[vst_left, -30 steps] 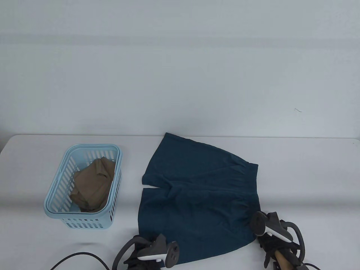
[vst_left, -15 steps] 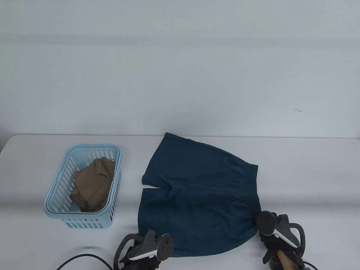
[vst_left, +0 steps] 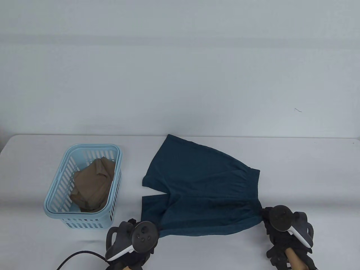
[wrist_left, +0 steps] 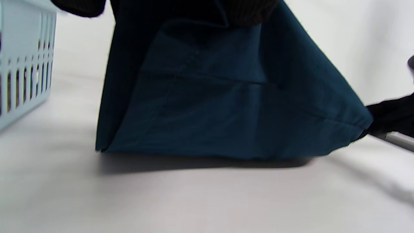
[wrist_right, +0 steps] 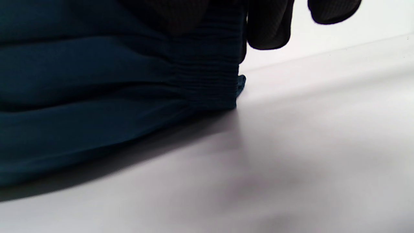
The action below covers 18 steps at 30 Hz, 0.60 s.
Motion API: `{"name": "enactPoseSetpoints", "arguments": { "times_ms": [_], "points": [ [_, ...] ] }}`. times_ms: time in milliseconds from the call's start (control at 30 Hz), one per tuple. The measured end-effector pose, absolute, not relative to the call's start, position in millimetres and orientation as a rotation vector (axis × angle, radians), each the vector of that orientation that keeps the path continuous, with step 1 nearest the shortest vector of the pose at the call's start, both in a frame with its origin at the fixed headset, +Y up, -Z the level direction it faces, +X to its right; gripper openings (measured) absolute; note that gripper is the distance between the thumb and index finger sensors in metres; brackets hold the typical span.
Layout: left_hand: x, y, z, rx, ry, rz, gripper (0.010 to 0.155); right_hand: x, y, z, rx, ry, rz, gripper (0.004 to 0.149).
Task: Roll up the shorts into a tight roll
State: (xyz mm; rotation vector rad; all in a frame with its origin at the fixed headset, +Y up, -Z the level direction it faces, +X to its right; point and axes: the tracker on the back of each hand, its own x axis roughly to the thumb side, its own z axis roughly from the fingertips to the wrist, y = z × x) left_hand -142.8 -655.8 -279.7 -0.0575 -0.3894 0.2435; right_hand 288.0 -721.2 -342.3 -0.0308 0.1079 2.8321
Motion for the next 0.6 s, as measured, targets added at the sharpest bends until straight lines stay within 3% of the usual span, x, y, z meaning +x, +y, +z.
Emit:
{"name": "enactPoseSetpoints", "arguments": {
  "times_ms": [600],
  "points": [
    [-166, -575, -241, 0.104, -0.500, 0.511, 0.040, 318, -681, -327, 0.093, 0.146, 2.359, 0.043]
  ]
}}
